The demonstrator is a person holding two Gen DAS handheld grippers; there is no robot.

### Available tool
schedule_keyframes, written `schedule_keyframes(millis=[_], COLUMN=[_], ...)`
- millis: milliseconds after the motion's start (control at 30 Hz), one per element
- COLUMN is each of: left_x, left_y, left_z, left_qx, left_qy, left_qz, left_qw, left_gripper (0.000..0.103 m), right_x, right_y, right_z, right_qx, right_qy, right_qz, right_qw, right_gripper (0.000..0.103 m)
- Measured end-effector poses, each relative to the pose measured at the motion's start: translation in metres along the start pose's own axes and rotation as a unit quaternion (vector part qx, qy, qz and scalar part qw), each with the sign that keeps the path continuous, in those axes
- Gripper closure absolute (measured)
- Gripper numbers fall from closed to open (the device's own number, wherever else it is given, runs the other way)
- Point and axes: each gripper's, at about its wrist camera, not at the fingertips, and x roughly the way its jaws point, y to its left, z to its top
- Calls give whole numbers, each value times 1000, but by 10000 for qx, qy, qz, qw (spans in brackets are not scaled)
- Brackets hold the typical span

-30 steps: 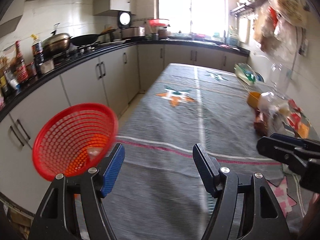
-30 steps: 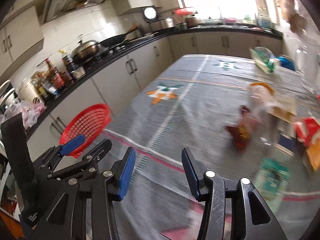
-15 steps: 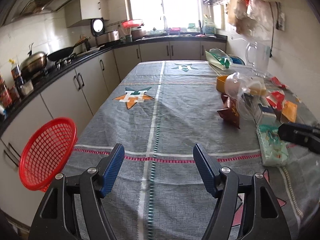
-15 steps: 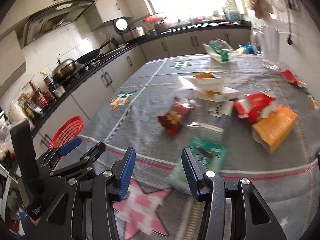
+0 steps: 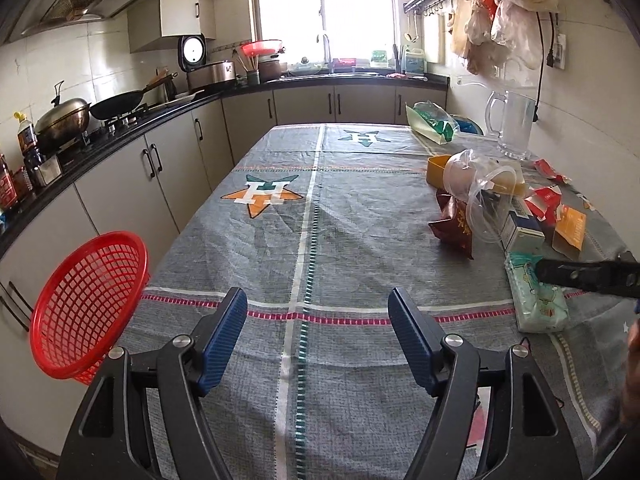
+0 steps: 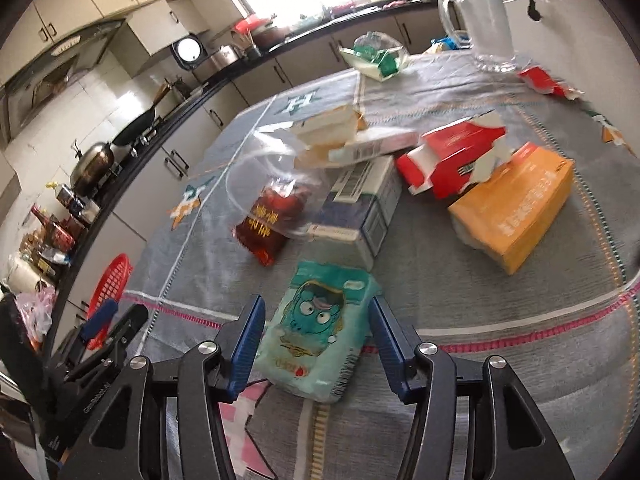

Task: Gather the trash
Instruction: 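Grasp the green cartoon snack bag with the right gripper while the left gripper grasps the clear plastic cup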

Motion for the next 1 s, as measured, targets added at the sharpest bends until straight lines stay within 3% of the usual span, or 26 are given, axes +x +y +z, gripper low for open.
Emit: schedule_keyframes(millis=[300,433,467,533,733,867,1000], left_x=[-1,0,1,3,12,11,21], left_y=[-4,-5,-5,-5,-13,-35,-59], left_z=[-1,-1,-1,0,12,30,51], left_qx=[93,115,123,131,45,331,726], left_qy=[-10,35,51,97,558,480,399], left_qz=[28,27,34,31,-512,-703,-644], left_qw=[10000,9999,9999,9999,9971,9958,9945], left_gripper=[30,30,30,30,30,30,30], right_x=[22,22,20,13,-1,-7,-1], right_y=[39,42,41,37,17,-7,-24], right_z=[-15,-18,-18,-18,-15,-13,-12], right_qx=[-910,-1206,-1213,-1225,-914,-346,56], right_qy=[141,120,106,7,-220,-314,-150], right_qz=[-543,-683,-611,-512,-186,297,560], right_qw=[9943,9903,9907,9911,9954,9985,9983], right_gripper=[40,58,62,77,91,93,93])
